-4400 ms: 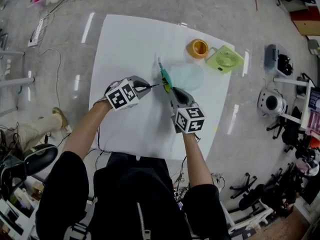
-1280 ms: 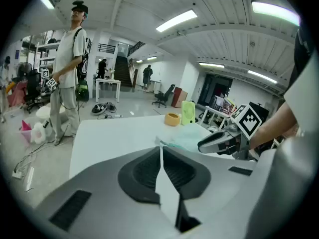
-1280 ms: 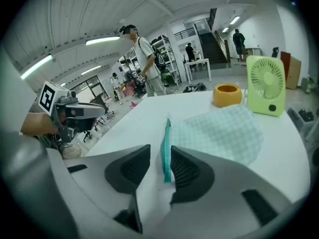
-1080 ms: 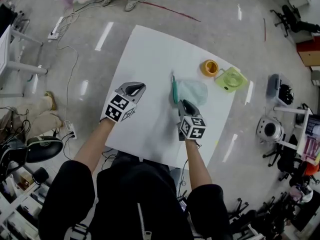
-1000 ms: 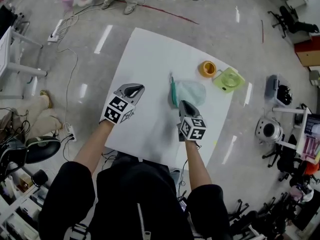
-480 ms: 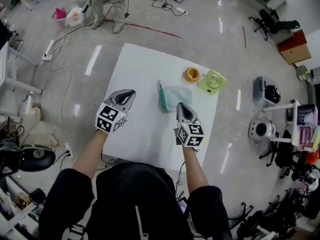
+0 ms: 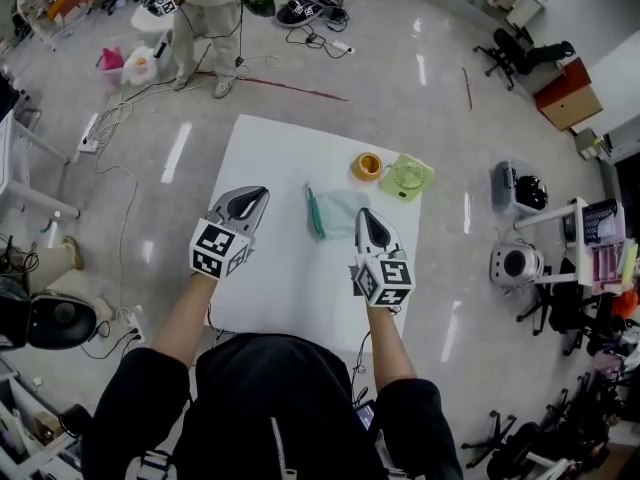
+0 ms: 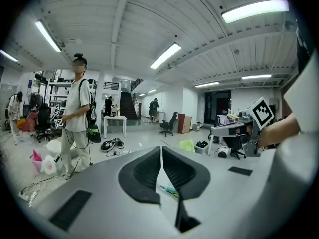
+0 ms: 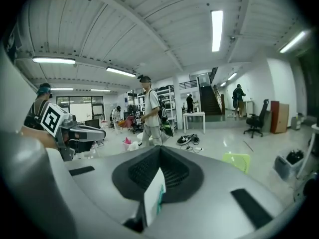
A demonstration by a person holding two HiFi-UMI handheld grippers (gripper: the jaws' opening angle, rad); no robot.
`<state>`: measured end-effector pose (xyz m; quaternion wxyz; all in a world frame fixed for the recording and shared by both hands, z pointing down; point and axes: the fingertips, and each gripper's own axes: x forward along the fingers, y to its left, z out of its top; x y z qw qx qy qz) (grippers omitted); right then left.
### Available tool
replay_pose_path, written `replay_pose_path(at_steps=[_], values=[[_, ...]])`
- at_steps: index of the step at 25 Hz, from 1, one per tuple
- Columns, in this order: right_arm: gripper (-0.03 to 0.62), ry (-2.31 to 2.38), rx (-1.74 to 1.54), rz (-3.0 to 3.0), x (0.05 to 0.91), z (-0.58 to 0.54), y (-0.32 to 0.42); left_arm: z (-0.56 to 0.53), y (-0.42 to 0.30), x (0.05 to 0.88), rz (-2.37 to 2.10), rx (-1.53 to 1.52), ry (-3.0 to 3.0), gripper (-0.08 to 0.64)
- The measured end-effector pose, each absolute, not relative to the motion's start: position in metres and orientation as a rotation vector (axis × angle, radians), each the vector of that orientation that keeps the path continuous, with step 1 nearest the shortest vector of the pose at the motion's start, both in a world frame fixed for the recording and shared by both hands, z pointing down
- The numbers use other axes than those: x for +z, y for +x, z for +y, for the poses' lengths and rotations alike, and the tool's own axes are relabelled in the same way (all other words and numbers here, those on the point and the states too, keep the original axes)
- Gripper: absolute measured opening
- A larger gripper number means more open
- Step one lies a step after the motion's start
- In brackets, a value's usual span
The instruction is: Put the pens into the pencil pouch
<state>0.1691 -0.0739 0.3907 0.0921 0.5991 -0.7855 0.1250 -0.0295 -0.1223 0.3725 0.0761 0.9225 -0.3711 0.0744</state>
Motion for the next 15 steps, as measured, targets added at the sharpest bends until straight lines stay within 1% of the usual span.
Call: replay_pose_path(at_steps=[6, 15], values=[[0.009, 1.806, 0.328, -2.33, 0.379, -0.067, 0.173, -0.119, -0.028, 0.361, -1.109, 0.194, 2.779, 0.032], [0.009, 1.835, 0.348, -2.32, 0.383, -0.059, 0.171, -0.111, -0.032, 0.368, -1.097, 0.199, 2.765, 0.032]])
